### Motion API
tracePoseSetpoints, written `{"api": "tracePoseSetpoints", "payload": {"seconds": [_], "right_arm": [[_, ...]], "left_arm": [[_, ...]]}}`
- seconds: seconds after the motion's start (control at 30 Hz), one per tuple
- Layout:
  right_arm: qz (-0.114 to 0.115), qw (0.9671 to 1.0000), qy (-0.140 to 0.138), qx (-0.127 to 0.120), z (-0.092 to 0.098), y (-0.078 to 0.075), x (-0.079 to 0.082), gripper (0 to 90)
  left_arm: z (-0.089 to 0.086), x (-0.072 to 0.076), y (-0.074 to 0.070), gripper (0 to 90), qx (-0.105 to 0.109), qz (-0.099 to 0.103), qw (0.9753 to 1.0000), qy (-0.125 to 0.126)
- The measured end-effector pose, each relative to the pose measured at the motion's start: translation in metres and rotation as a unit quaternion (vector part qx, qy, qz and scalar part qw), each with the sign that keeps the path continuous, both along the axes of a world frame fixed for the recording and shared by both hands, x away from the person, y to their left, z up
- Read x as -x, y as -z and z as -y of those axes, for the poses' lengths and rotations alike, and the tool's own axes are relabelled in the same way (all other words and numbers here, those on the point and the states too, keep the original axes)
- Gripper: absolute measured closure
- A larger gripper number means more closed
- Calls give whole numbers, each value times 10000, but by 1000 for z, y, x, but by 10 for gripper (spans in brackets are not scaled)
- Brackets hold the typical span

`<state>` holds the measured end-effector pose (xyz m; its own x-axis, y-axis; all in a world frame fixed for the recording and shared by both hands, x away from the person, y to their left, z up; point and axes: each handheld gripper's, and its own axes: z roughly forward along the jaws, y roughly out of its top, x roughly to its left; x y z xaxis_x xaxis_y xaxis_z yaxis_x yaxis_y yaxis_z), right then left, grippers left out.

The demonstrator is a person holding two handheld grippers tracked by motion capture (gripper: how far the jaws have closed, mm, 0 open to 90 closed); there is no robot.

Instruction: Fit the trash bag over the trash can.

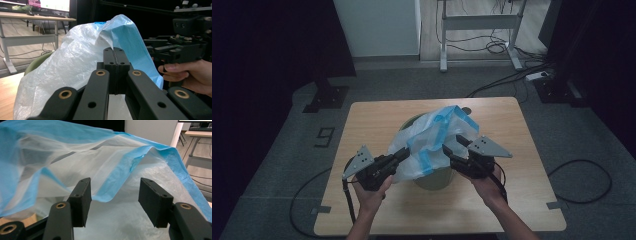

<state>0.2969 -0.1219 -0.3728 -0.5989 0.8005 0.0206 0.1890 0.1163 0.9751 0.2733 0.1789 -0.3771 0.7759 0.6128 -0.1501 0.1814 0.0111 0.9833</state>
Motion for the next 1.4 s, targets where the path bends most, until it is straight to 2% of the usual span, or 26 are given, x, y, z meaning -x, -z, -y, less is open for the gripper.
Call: {"api": "tracePoseSetpoints", "payload": {"seconds": [0.13, 0.47, 0.67, 0.9, 1.0, 1.07, 1.1, 1.13, 1.23, 1.3, 1.4], "right_arm": [[-57, 9999, 68, 75, -5, -3, -14, 425], [-225, 9994, 242, 90, -13, -8, -42, 423], [-275, 9993, 235, 47, -14, -9, -49, 422], [-478, 9986, 220, -31, -20, -9, -59, 456], [-617, 9979, 167, -108, -22, -8, -61, 541], [-659, 9976, 158, -113, -24, -7, -63, 652], [-659, 9976, 158, -113, -24, -7, -63, 652], [-655, 9977, 166, -88, -24, -6, -63, 760], [-545, 9984, 140, -32, -24, -6, -61, 880], [-479, 9988, 126, -10, -23, -7, -60, 890], [-255, 9997, 55, 37, -16, -9, -50, 892]], "left_arm": [[-2, 0, 2, 898, 87, -47, 10000, 8], [-4, -1, 2, 898, 104, -26, 9999, -36], [-4, -2, 2, 898, 111, -32, 9999, -22], [-3, -3, 2, 897, 120, -36, 9999, -17], [-4, -3, 3, 897, 156, -26, 9999, -44], [-5, -3, 3, 898, 181, -35, 9998, -54], [-6, -3, 4, 898, 196, -39, 9998, -60], [-6, -3, 4, 898, 206, -42, 9997, -109], [-8, -3, 5, 898, 223, -43, 9996, -178], [-9, -4, 5, 898, 234, -40, 9995, -222], [-12, -6, 6, 898, 317, -95, 9988, -372]]}}
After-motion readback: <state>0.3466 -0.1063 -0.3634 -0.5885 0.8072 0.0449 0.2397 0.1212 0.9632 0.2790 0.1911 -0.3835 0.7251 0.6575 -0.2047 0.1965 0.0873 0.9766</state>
